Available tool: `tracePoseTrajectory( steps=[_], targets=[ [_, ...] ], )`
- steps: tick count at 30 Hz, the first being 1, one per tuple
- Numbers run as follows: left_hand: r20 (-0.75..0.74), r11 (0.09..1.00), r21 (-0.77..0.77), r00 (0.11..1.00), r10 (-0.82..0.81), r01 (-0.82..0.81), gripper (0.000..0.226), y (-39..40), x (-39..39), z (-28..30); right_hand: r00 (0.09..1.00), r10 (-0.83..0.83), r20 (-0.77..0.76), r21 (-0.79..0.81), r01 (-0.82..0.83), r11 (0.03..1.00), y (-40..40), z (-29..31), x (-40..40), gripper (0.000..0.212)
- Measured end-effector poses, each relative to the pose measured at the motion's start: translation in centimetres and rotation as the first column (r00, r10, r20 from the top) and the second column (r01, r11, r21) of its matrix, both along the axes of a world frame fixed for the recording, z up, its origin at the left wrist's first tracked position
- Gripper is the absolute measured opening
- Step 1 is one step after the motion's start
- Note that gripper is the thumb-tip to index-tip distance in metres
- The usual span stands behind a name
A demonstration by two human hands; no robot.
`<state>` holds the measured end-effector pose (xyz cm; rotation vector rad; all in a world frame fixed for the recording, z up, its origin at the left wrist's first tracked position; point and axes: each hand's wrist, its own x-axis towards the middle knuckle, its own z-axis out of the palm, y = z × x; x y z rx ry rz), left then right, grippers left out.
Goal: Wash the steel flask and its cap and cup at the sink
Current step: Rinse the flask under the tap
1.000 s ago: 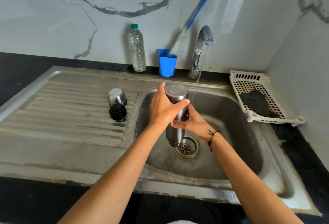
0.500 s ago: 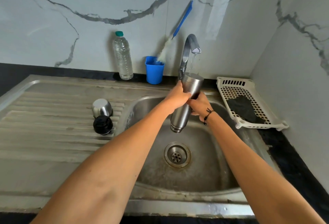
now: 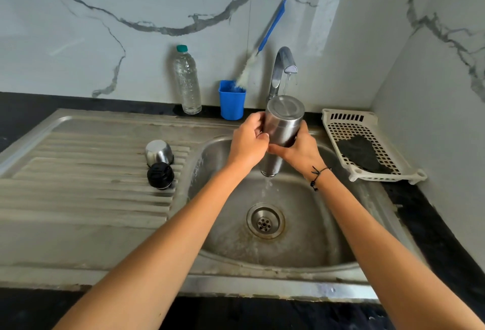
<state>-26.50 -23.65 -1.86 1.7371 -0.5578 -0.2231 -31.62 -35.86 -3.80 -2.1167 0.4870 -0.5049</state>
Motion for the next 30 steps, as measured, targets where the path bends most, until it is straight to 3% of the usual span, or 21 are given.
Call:
tracePoseTrajectory(
  steps=[8,20,25,30],
  targets=[
    [0.046,0.988,-0.14,0.997,0.064,-0.057,0.047,2.5,-0.6,1.2,0.994,0.074,0.083,-0.038,-0.071,0.997,2.2,1.9,0.0,0.08],
    [0.07,0.976,-0.148,0.983,0.17,-0.158,0.046,6.1,-1.5,1.3,0.985,0.134,0.113,-0.075,-0.126,0.989,5.3,1.7,0.4,0.08],
    [0.02,0.97,-0.037,0.971,0.24,-0.239,0.044,8.2,-2.1,0.0,0.976,0.209,-0.058,-0.179,-0.216,0.96,6.9,1.0,0.5,0.072],
    [0.05,0.962,-0.047,0.961,0.271,-0.269,0.05,10.9,-3.0,0.1,0.956,0.282,-0.08,-0.174,-0.292,0.94,9.3,1.6,0.4,0.075]
  ],
)
